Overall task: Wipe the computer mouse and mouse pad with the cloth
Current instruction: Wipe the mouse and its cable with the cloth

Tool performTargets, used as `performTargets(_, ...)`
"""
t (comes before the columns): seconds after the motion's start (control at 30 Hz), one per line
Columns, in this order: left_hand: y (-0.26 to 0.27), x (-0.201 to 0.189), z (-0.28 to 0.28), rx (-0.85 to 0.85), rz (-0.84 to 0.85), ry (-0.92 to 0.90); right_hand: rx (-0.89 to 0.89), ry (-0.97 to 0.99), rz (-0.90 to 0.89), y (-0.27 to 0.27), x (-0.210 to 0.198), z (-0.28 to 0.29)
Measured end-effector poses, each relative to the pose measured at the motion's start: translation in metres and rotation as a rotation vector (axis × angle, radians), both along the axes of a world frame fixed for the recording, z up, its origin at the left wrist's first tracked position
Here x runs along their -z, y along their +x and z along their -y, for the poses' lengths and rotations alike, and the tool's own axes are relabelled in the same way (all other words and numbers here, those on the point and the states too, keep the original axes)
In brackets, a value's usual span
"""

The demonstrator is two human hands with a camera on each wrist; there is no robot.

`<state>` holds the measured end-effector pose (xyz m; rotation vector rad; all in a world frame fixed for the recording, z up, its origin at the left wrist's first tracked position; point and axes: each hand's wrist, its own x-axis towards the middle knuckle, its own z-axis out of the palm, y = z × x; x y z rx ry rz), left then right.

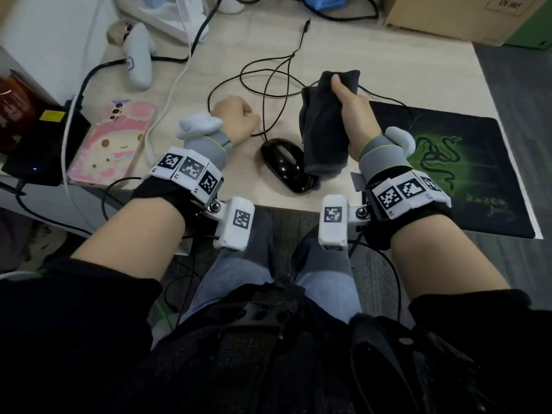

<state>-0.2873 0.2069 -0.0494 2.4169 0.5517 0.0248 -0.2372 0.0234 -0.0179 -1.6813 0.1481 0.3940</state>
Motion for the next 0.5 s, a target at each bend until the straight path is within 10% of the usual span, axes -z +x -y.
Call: performTargets(0.5, 0.032, -0.019, 0.04, 0.228, 0.399, -0.438, -0.229, 0.243, 0.011, -0.001, -0.003, -0.001)
